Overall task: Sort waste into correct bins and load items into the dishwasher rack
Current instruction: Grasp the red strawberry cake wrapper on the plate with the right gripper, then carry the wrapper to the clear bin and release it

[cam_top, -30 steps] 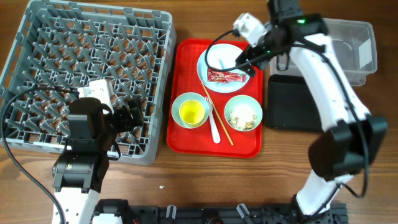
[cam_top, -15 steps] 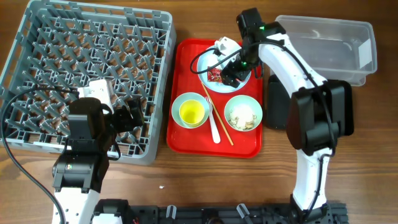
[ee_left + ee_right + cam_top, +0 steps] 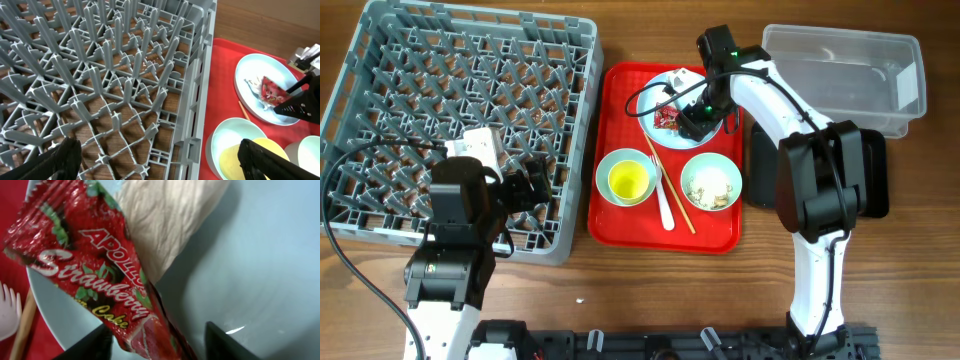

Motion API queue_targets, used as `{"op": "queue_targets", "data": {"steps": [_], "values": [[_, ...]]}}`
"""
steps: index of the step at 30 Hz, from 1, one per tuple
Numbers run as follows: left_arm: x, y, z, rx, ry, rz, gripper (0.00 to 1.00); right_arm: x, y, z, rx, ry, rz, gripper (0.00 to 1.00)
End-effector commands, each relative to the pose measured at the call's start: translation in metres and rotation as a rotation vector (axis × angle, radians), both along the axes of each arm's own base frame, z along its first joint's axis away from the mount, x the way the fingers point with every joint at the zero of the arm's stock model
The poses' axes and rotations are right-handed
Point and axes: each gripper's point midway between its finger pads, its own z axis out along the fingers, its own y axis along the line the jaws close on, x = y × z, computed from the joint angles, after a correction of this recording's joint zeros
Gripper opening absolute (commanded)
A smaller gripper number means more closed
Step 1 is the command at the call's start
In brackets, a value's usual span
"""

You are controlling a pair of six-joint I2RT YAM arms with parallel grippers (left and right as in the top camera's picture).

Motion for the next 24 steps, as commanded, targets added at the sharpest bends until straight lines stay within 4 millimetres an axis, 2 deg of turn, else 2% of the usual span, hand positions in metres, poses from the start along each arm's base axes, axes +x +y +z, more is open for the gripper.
{"op": "queue_targets", "data": {"steps": [1,3,6,12,18,21,24], "values": [[0.003,0.002,0.009,0.004,-0.021,0.003,1.00,-0.002,-0.003,-0.008,-0.017,0.026,-0.050,0.31],[0.003,0.002,0.009,0.004,-0.021,0.003,1.00,0.000,-0.007,-0.005,-0.036,0.022,-0.093,0.14],[0.003,0.002,0.009,0.004,-0.021,0.003,1.00,0.003,-0.010,0.004,-0.046,0.011,-0.120,0.04],[0.003,0.002,0.009,0.004,-0.021,0.003,1.00,0.014,-0.014,0.043,-0.017,-0.053,-0.192,0.04],[0.003,0.002,0.009,0.004,-0.021,0.003,1.00,0.035,-0.038,0.094,0.041,-0.173,-0.308,0.04],[0.003,0.002,0.009,0.004,-0.021,0.003,1.00,0.050,-0.065,0.124,0.084,-0.241,-0.435,0.04],[0.003,0.002,0.009,0.004,-0.021,0.003,1.00,0.062,-0.094,0.145,0.122,-0.293,-0.560,0.04]]}}
